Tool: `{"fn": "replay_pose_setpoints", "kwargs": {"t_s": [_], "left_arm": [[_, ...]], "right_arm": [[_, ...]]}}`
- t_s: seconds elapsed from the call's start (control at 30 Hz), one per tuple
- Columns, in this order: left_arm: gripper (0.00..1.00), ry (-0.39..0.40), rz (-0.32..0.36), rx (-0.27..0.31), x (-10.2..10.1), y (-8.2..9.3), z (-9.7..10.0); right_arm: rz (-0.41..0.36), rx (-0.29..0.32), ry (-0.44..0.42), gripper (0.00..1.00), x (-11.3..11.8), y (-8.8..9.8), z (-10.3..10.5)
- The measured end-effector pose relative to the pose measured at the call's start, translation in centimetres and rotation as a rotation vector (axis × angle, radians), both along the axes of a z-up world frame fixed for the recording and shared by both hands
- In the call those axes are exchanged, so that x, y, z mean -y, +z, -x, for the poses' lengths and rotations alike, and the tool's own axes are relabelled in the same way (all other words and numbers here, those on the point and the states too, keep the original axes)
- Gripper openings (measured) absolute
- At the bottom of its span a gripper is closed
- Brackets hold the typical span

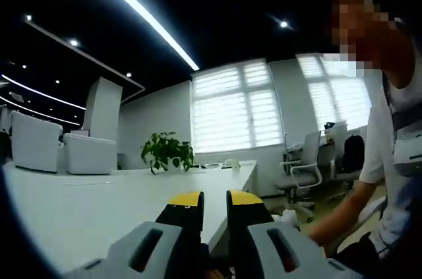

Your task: Clamp the fixed fixture on the desktop, loosen the retaining clip, secure it to the edge of the desk, and tighten the retaining clip.

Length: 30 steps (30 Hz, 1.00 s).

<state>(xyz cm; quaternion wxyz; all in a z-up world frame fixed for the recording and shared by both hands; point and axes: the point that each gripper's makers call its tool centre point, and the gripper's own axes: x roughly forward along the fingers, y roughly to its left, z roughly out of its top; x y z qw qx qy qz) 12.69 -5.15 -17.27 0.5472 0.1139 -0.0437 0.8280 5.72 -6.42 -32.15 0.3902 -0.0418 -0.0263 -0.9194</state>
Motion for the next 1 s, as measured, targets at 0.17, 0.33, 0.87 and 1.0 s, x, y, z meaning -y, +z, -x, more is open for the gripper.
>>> {"fn": "replay_pose_setpoints", "kwargs": {"t_s": [0.17,0.33,0.87,1.0], "left_arm": [[0.15,-0.006,0.01,0.02,-0.1,-1.4,-0.4],[0.15,0.001,0.038,0.05,0.1,-3.3,-0.6],[0.15,0.028,0.061,0.133,-0.5,-8.4,-0.3],[0.15,0.027,0.034,0.167,-0.6,-8.4,-0.1]], "right_arm": [[0.006,0.002,0.005,0.08,-0.1,0.0,-0.1],[0.012,0.002,0.01,0.08,-0.2,0.0,-0.1],[0.021,-0.004,0.011,0.11,-0.6,0.0,-0.2],[0.016,-0.012,0.011,0.11,-0.7,0.1,-0.3]]}}
